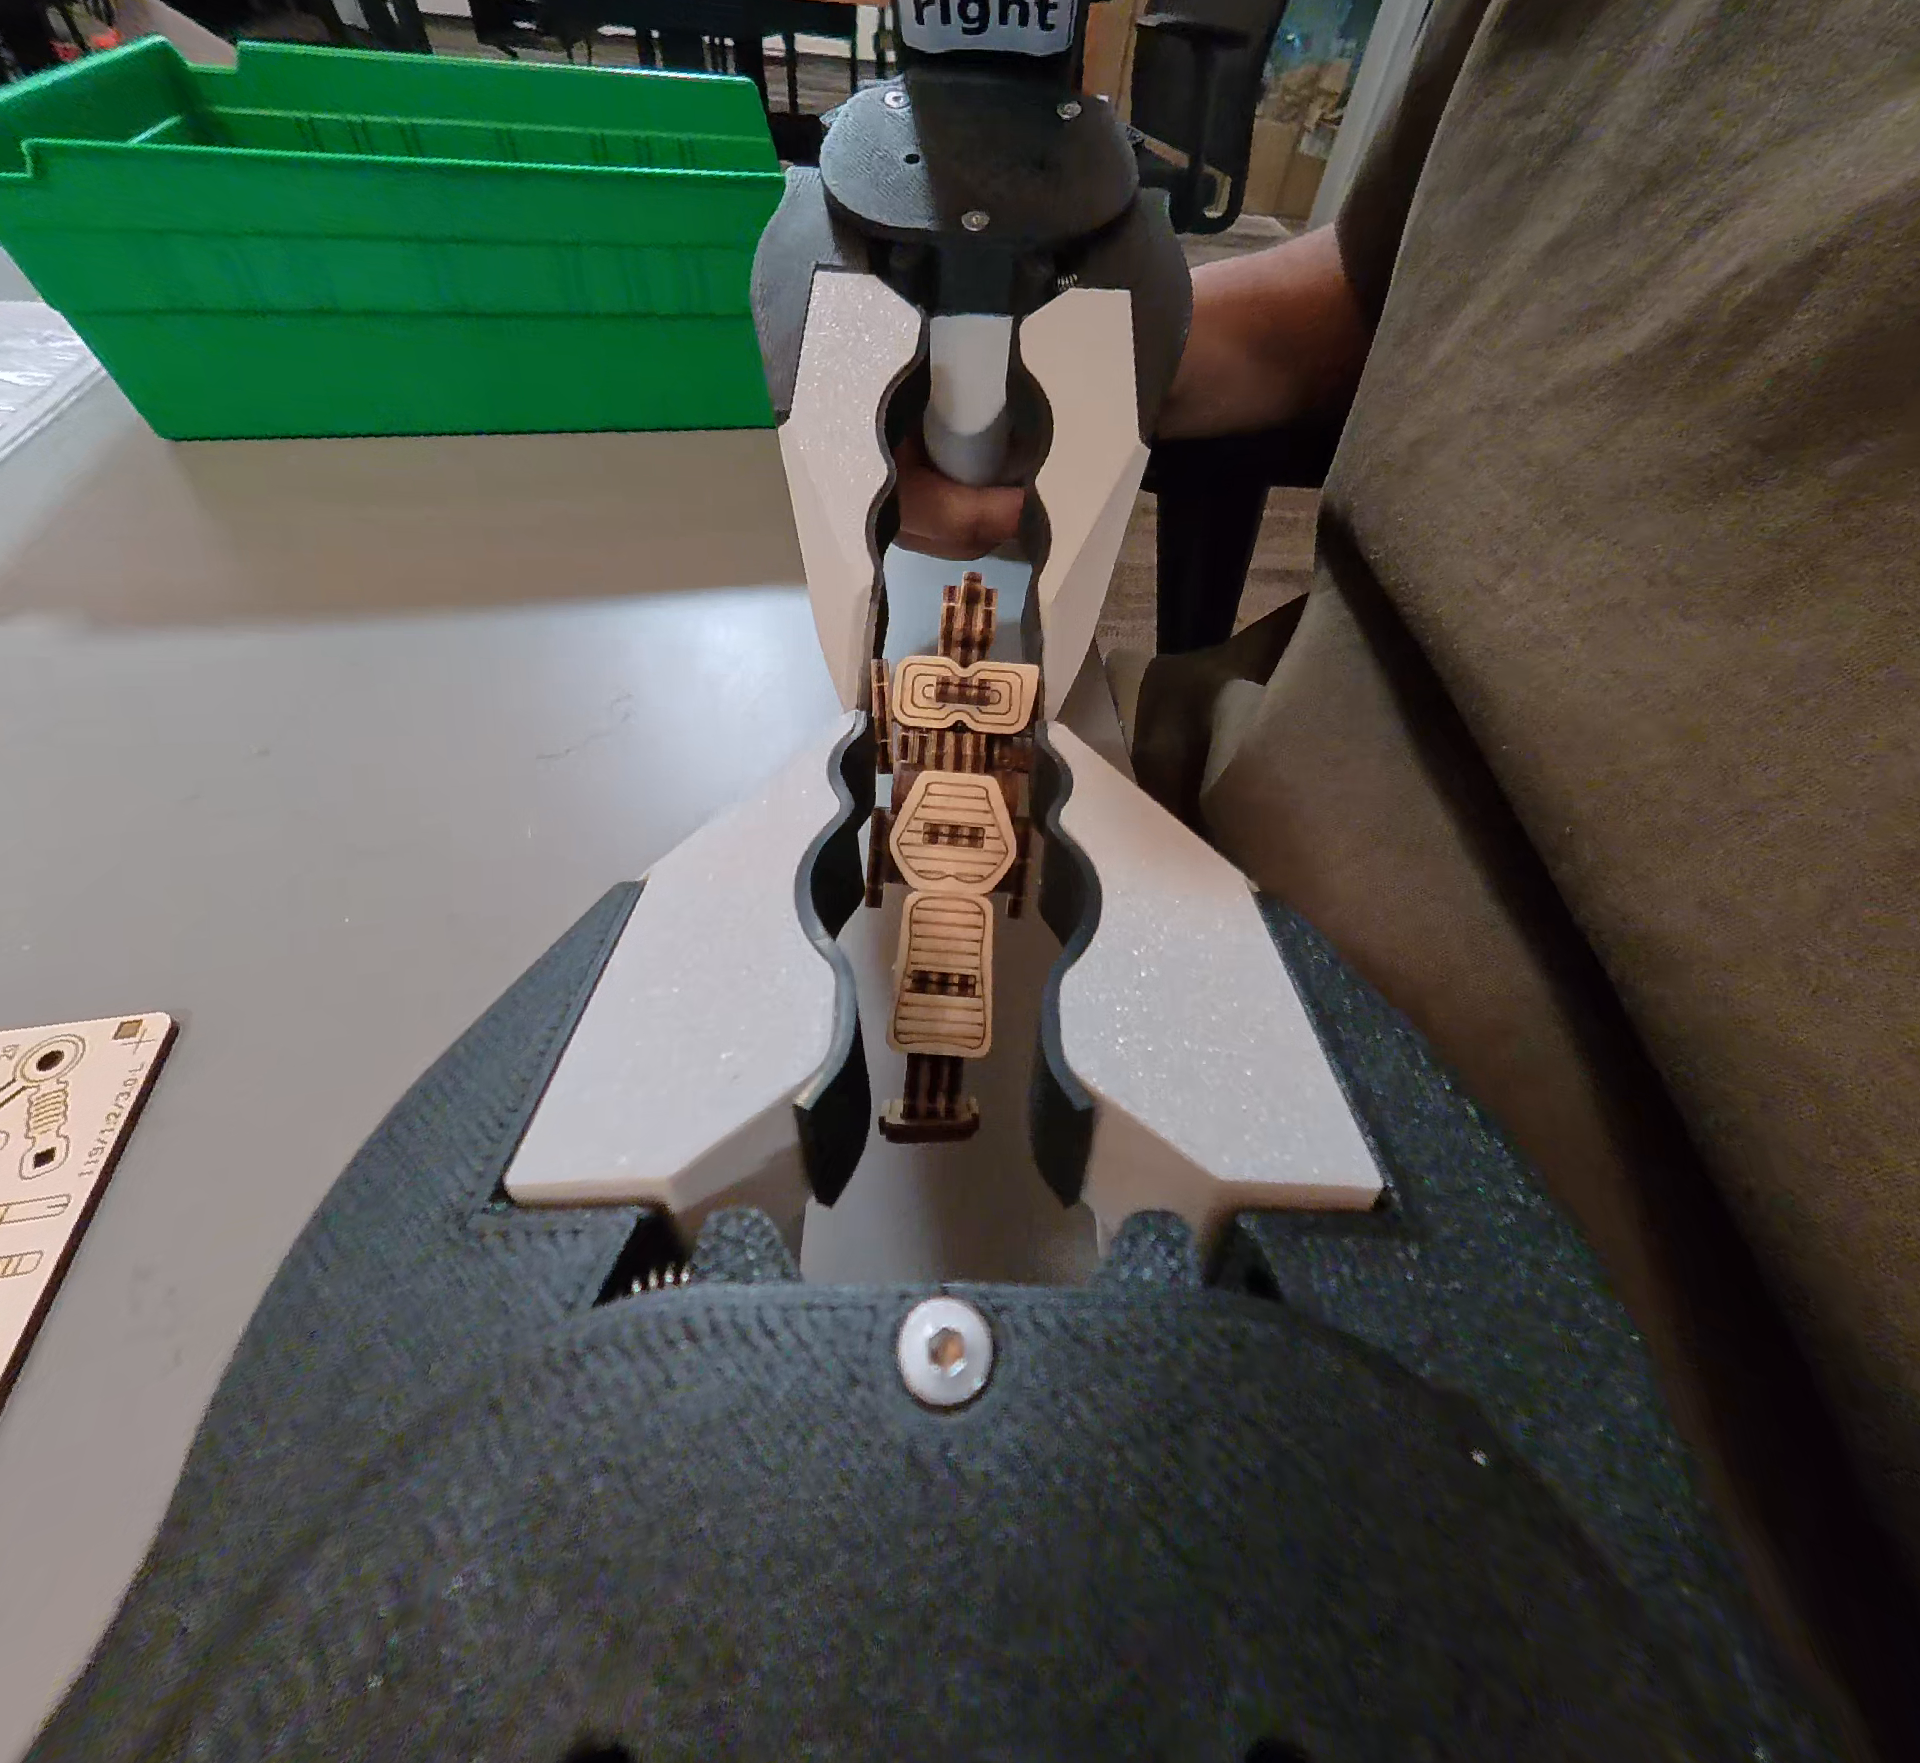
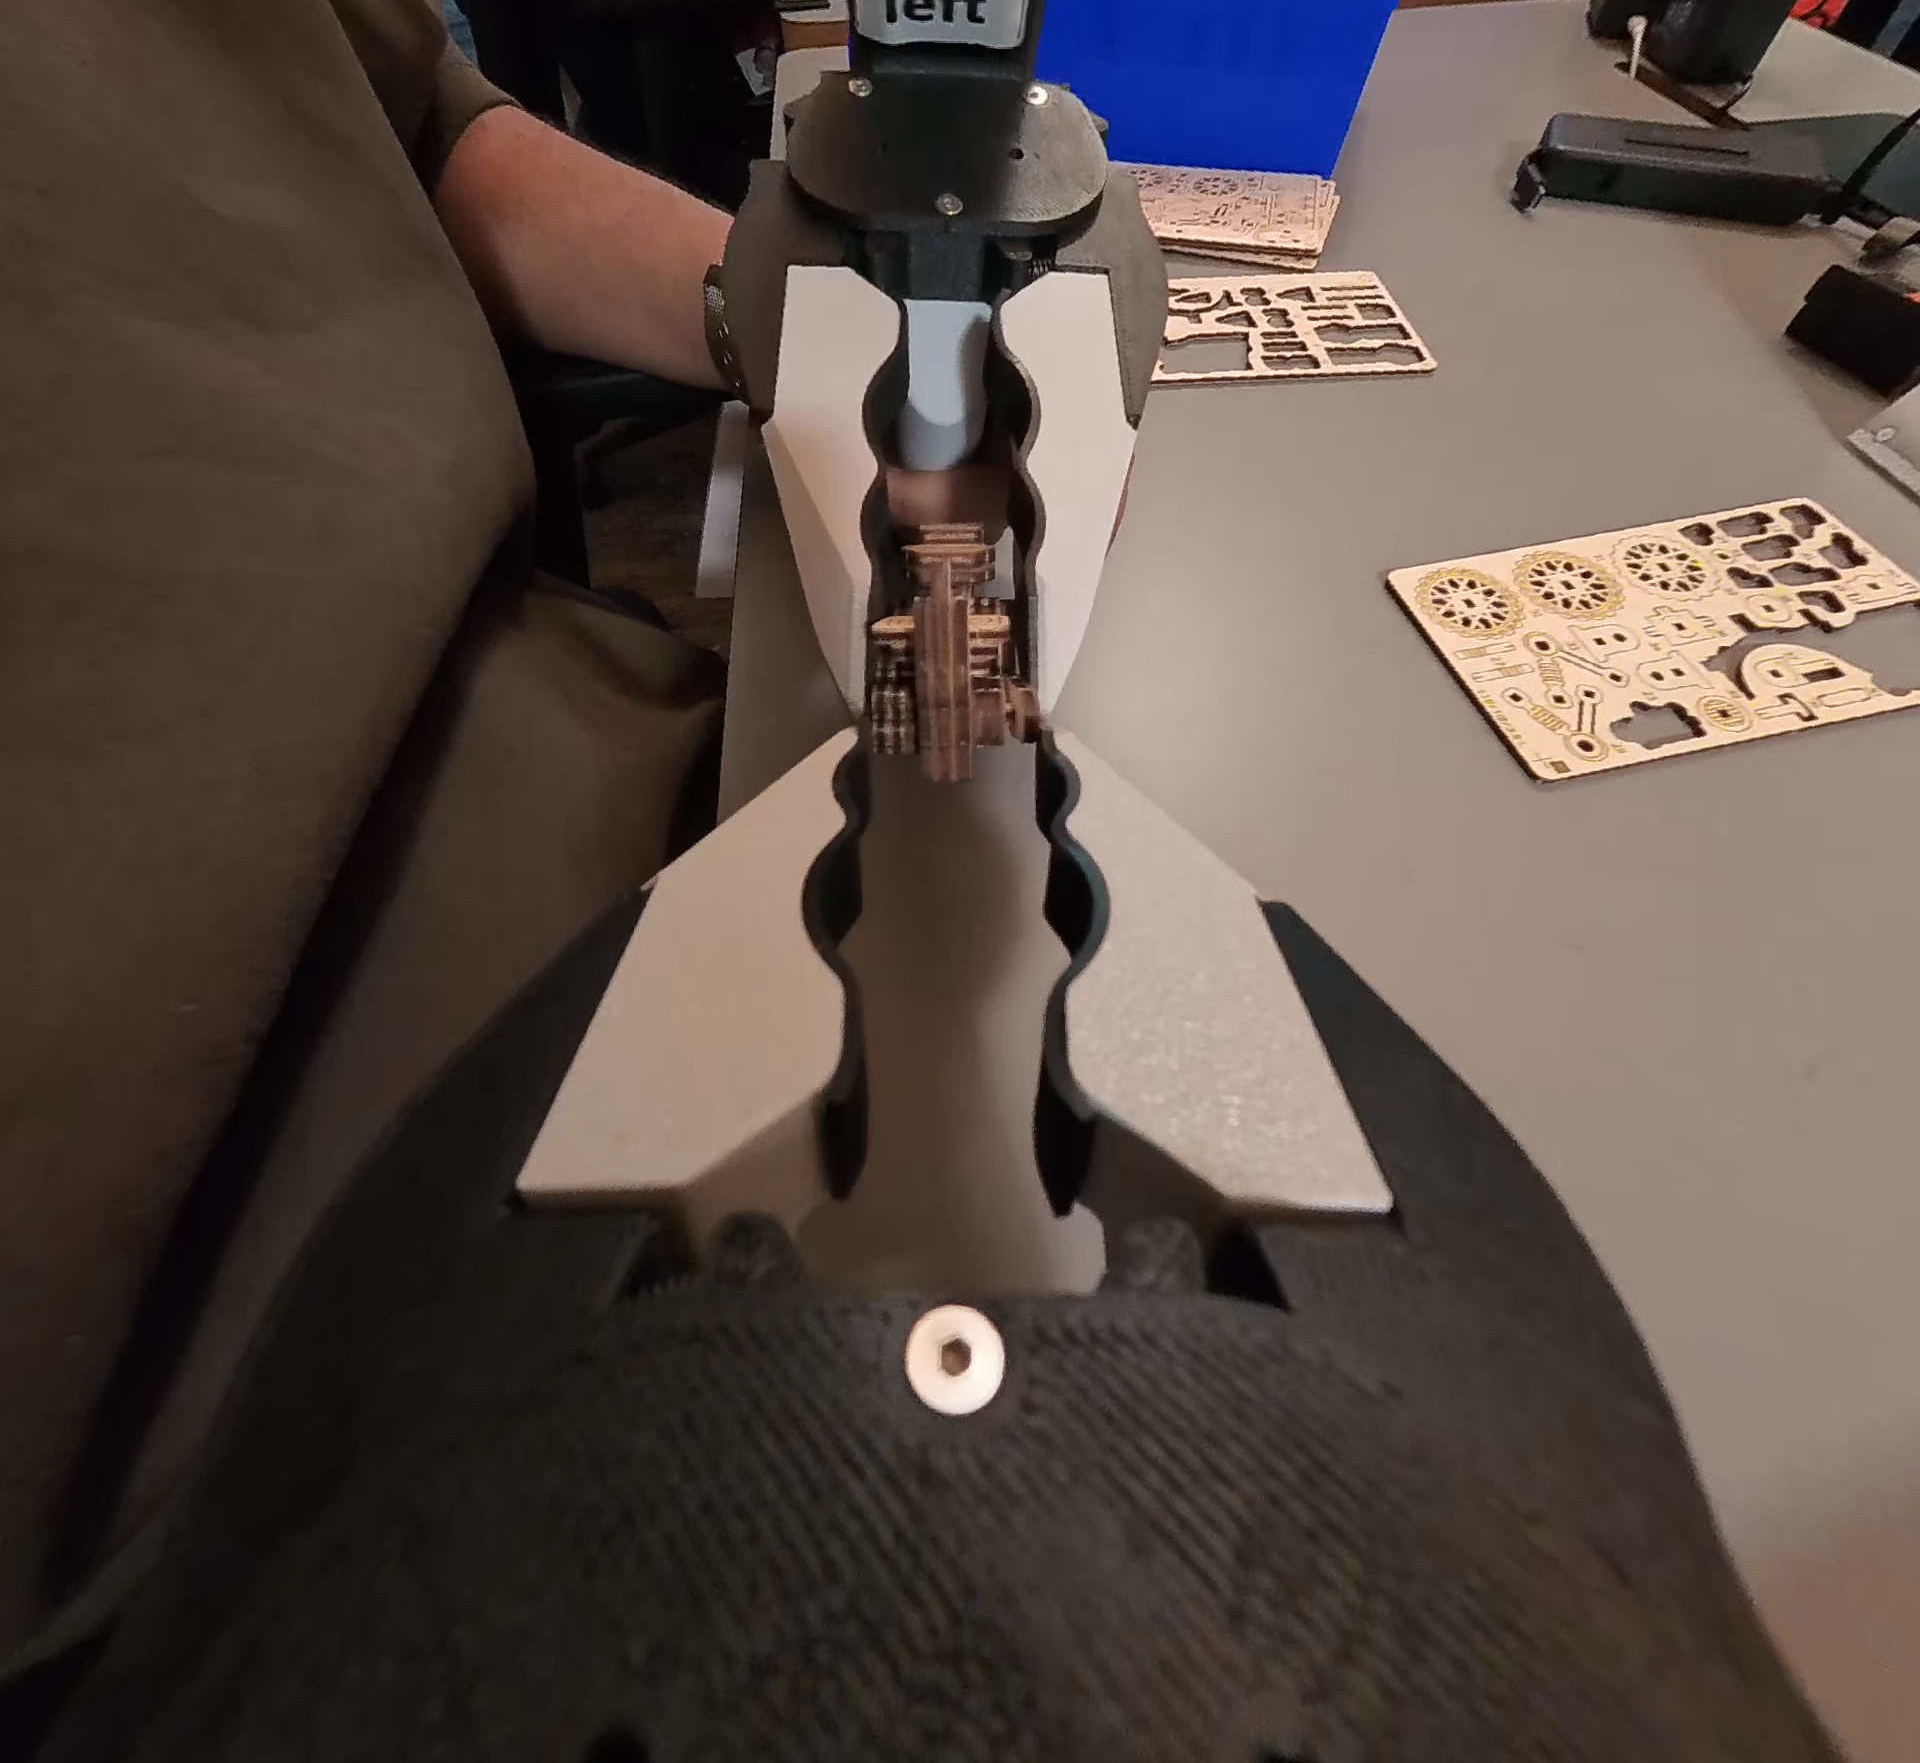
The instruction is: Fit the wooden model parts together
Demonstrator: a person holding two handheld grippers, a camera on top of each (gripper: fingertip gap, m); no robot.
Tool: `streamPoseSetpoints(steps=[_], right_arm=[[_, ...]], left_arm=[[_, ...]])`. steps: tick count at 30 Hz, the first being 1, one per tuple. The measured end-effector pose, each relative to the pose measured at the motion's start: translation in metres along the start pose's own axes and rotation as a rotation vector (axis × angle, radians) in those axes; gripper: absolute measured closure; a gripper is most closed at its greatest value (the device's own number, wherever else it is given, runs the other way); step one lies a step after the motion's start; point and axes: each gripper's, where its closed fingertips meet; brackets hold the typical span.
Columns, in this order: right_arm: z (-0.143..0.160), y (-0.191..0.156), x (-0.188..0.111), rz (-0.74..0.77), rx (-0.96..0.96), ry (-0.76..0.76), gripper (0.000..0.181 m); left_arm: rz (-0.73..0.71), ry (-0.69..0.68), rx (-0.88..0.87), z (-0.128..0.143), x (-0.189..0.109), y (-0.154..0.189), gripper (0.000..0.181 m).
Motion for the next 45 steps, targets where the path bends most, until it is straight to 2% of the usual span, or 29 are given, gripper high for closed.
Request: streamPoseSetpoints(steps=[21, 41, 45], right_arm=[[-0.01, 0.002, -0.003, 0.028, -0.027, 0.049, 0.152], [-0.01, -0.003, -0.003, 0.011, -0.053, 0.036, 0.156], [-0.013, 0.0, -0.005, 0.031, -0.059, 0.058, 0.156]], left_arm=[[0.062, 0.048, -0.088, -0.007, -0.003, 0.003, 0.154], [0.012, 0.014, -0.002, -0.005, -0.002, 0.004, 0.157], [0.001, 0.047, 0.012, -0.009, -0.003, 0.003, 0.156]])
Point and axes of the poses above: each gripper's, where its closed fingertips meet, x out along the fingers, z out of its underside, y = z × x across the jaws, and after that the axes turned 7 degrees about -x, right-handed
